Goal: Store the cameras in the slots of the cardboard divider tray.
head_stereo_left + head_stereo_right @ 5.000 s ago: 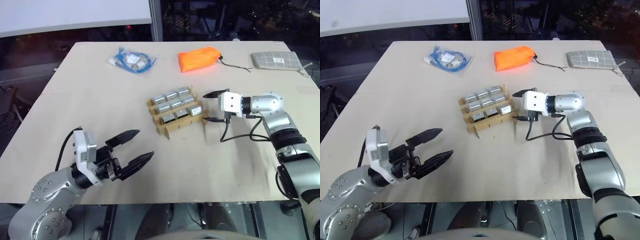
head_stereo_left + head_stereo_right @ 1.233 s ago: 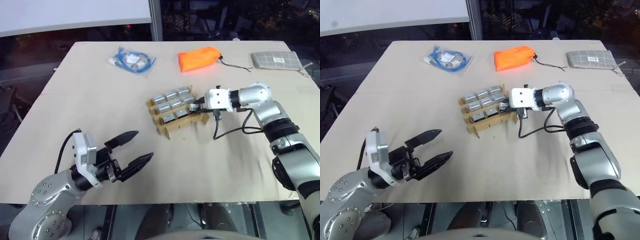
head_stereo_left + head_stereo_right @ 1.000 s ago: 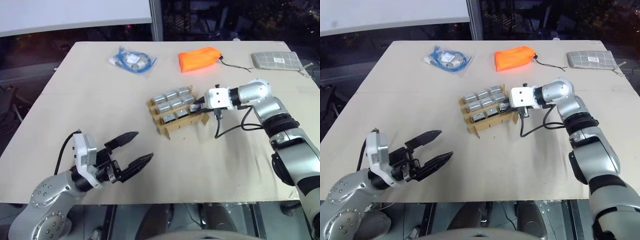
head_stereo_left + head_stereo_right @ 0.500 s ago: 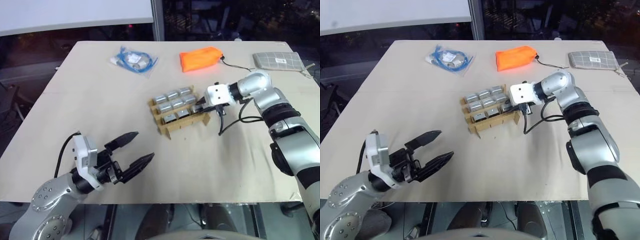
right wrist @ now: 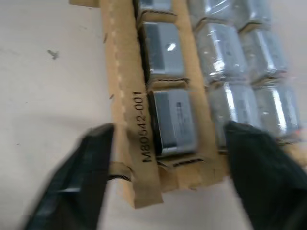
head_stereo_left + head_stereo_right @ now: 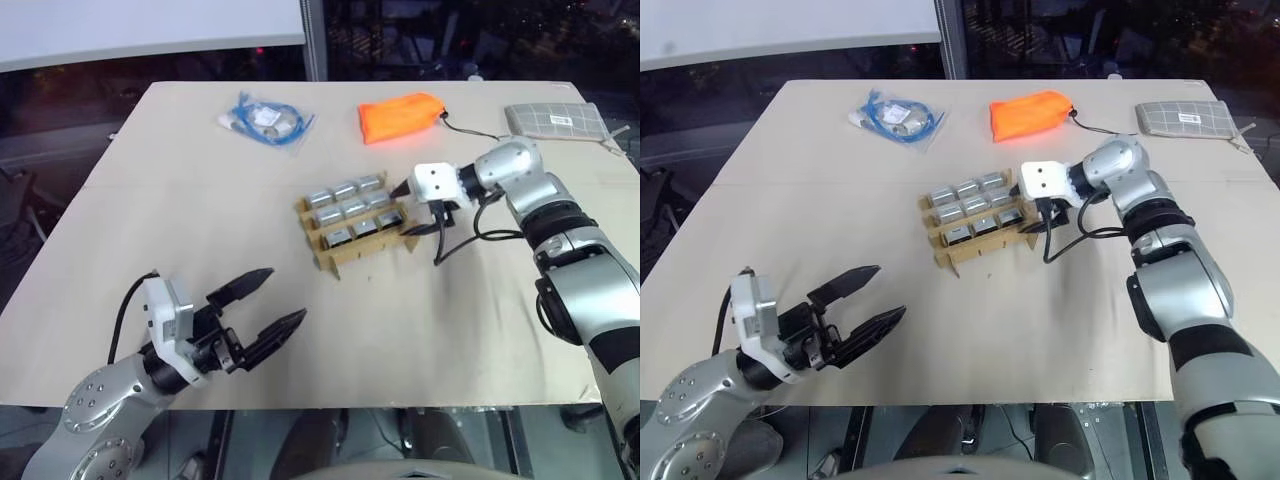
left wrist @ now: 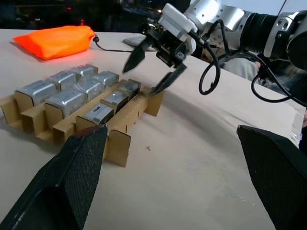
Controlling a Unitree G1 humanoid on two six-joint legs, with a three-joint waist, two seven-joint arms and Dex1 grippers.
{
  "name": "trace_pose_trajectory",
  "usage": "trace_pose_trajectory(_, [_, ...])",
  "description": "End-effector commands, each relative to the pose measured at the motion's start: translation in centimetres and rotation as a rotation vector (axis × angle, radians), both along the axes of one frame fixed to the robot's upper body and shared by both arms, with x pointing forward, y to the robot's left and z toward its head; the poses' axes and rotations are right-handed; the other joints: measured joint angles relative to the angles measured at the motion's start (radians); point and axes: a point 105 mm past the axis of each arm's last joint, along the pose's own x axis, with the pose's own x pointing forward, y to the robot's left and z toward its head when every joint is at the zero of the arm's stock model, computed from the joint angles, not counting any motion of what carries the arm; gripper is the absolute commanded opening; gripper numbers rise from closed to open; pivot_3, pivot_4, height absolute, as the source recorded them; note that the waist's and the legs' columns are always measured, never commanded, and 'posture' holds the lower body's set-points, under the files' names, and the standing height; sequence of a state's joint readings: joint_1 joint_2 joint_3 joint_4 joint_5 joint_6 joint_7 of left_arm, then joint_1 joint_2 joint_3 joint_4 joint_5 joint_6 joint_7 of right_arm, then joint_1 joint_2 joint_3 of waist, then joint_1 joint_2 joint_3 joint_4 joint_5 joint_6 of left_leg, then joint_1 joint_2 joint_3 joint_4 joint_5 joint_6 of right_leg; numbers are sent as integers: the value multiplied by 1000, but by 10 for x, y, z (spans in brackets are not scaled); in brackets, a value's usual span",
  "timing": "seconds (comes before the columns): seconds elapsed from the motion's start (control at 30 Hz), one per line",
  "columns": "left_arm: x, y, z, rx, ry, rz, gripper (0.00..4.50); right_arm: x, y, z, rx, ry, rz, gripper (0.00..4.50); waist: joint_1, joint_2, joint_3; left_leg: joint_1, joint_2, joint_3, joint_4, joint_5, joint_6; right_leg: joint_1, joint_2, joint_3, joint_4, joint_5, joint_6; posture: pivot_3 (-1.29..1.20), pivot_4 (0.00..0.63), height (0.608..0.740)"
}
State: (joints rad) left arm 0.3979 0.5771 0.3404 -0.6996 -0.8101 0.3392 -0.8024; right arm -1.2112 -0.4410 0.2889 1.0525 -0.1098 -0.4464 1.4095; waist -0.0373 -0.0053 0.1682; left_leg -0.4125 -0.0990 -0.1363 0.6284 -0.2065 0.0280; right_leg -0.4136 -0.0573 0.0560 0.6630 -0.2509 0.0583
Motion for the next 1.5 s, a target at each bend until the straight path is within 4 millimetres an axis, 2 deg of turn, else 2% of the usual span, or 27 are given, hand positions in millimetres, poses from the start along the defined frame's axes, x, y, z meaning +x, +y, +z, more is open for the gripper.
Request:
trace_pose_trajectory(0.03, [0, -1, 5, 7, -44, 20, 4500, -6, -14, 33, 168, -43, -31, 3672, 4, 0, 0, 0, 0, 0, 0, 0, 0, 0, 0, 0, 0, 0, 0, 0, 150, 740])
trace_pose_trajectory(0.1, [5, 5, 6, -19, -45, 64, 4500, -13, -32, 40, 265, -46, -107, 3672, 16, 0, 0, -1, 0, -1, 0, -1, 1, 0, 0, -1, -1, 0, 0, 0, 150, 740])
trace_pose_trajectory(0.13, [8, 8, 8, -34, -47, 80, 4500, -18, -40, 41, 296, -37, -142, 4206, 25, 0, 0, -1, 0, -2, 0, -1, 2, 0, -1, -2, -1, 0, 0, 0, 150, 740])
trace_pose_trajectory(0.17, [11, 11, 10, -46, -53, 101, 4500, -24, -49, 41, 332, -28, -181, 4470, 27, 0, 0, -2, 0, -2, 1, -2, 2, 0, -1, -2, -1, 0, 0, 0, 150, 740])
trace_pose_trajectory(0.37, [33, 28, 19, -62, -79, 173, 4500, -57, -78, 38, 560, -18, -423, 4470, 30, 1, 0, -2, 0, -2, 1, -2, 4, 0, -1, -2, 0, 0, 0, 0, 150, 740])
trace_pose_trajectory(0.53, [48, 31, 19, -49, -66, 195, 4500, -85, -92, 16, 631, 22, -580, 4470, 32, 0, -1, -2, 0, -1, 2, -2, 4, 0, -1, -2, 0, 0, 0, 0, 150, 740])
trace_pose_trajectory(0.7, [53, 25, 15, -33, -54, 184, 4500, -100, -102, -7, 672, 20, -711, 4470, 29, 0, -1, -1, 0, -1, 2, -2, 4, 1, -1, -1, 0, 0, 0, 0, 150, 740])
trace_pose_trajectory(0.9, [46, 17, 1, 4, -21, 186, 4500, -108, -118, -26, 688, 20, -819, 4470, 29, 0, -1, -1, 0, 0, 2, -2, 4, 1, -1, -1, 0, 0, 0, 0, 150, 740])
trace_pose_trajectory(1.17, [25, 11, -18, 44, 22, 198, 4500, -106, -136, -31, 663, 0, -864, 4470, 28, 0, -1, -1, 1, 0, 3, -2, 4, 1, -1, 0, 0, 0, 0, 0, 150, 740])
trace_pose_trajectory(1.5, [20, 31, -25, 63, 45, 289, 4500, -108, -152, -39, 630, 2, -894, 4470, 38, 0, -1, -1, 1, -1, 4, -3, 4, 3, -1, -2, -1, 0, 0, 0, 150, 740])
